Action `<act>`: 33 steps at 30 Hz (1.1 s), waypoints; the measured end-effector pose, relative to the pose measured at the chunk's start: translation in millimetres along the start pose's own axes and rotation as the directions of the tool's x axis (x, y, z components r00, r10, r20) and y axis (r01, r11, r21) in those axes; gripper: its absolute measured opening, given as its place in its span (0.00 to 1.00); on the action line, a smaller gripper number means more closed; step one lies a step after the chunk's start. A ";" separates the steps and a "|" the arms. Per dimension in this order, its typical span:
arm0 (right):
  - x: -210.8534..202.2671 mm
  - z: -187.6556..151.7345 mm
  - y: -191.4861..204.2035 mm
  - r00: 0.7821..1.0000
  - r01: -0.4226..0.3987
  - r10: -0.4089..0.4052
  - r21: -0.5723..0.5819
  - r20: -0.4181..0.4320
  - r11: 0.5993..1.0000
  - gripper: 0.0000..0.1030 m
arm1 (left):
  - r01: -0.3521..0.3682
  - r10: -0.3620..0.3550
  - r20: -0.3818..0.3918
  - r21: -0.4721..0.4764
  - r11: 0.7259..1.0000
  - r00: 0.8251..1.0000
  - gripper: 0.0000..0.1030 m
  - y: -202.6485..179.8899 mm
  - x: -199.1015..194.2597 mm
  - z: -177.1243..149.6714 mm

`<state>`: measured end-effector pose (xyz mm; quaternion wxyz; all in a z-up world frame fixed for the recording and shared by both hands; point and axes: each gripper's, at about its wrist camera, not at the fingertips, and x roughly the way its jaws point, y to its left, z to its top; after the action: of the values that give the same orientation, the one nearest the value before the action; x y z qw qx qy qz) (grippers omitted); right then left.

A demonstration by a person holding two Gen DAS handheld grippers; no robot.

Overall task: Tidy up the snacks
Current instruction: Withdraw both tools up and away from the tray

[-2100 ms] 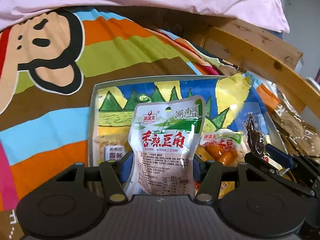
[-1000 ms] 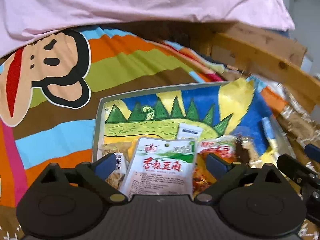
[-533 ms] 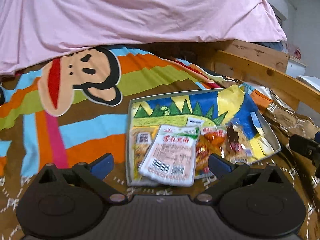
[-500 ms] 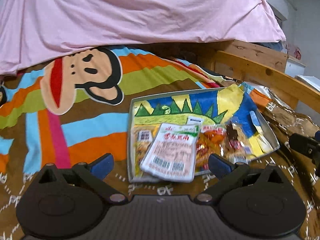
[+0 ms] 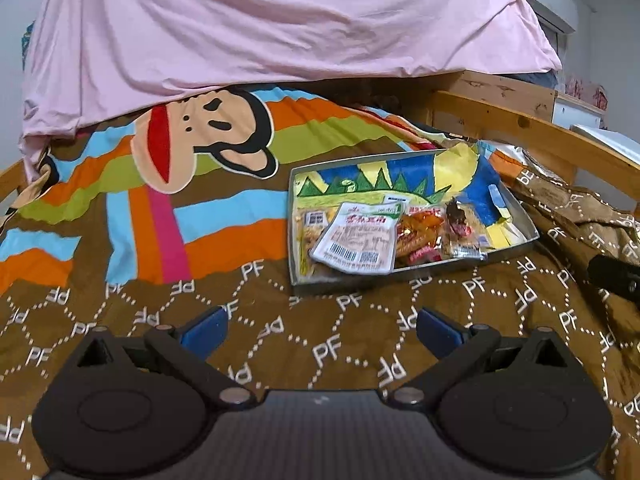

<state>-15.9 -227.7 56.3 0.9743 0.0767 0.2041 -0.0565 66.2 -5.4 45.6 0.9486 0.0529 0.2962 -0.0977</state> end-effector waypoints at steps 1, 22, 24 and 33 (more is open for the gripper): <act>-3.8 -3.1 0.6 1.000 0.002 -0.002 -0.005 -0.006 1.000 0.99 | 0.000 0.000 -0.001 -0.006 1.000 1.000 0.99 0.9 -3.6 -2.7; -32.2 -23.0 2.0 0.999 0.004 -0.005 -0.021 -0.040 1.000 0.99 | -0.025 0.025 -0.015 -0.025 0.999 1.000 0.99 8.6 -27.9 -24.1; -31.4 -23.3 1.4 0.999 0.006 -0.007 -0.020 -0.043 1.000 0.99 | -0.025 0.025 -0.017 -0.025 0.999 1.000 0.99 9.0 -27.3 -24.3; -29.3 -24.3 1.4 0.999 0.003 -0.004 -0.022 -0.051 1.000 0.99 | -0.024 0.024 -0.023 -0.023 0.999 0.999 1.00 9.2 -25.4 -25.0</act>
<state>-51.8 -219.8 46.4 0.9695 0.0672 0.2295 -0.0540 34.0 11.4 40.1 0.9468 0.0464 0.3076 -0.0823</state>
